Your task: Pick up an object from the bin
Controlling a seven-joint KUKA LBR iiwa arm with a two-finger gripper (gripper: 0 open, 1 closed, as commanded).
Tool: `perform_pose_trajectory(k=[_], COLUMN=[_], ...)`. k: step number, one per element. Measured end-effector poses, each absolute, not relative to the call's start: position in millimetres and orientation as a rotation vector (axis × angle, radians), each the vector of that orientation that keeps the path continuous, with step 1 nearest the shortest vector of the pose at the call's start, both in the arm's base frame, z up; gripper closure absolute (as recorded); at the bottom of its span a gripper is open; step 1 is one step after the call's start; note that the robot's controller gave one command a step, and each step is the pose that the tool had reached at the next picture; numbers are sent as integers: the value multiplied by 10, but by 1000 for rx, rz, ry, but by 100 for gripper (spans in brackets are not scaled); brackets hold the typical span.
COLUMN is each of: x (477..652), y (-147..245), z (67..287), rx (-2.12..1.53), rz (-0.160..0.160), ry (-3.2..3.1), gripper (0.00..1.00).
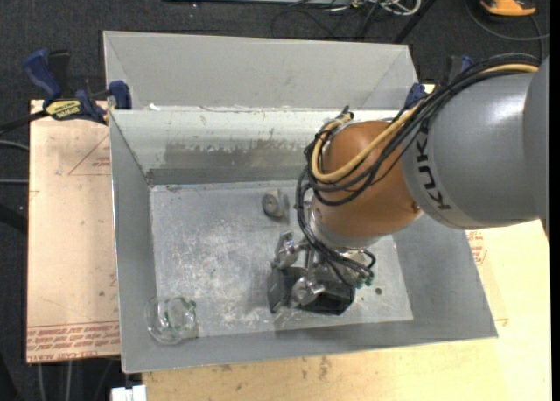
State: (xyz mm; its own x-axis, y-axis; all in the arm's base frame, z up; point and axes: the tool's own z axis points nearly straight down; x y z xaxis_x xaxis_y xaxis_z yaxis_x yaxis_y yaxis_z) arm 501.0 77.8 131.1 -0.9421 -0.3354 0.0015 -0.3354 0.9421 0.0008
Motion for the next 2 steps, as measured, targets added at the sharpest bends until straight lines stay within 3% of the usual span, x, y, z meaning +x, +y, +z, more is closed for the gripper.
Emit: perform_pose_trajectory(k=[2], x=[5021], y=[835], z=[1558], rx=[540], rz=[-2], ry=[-3093], gripper=[100])
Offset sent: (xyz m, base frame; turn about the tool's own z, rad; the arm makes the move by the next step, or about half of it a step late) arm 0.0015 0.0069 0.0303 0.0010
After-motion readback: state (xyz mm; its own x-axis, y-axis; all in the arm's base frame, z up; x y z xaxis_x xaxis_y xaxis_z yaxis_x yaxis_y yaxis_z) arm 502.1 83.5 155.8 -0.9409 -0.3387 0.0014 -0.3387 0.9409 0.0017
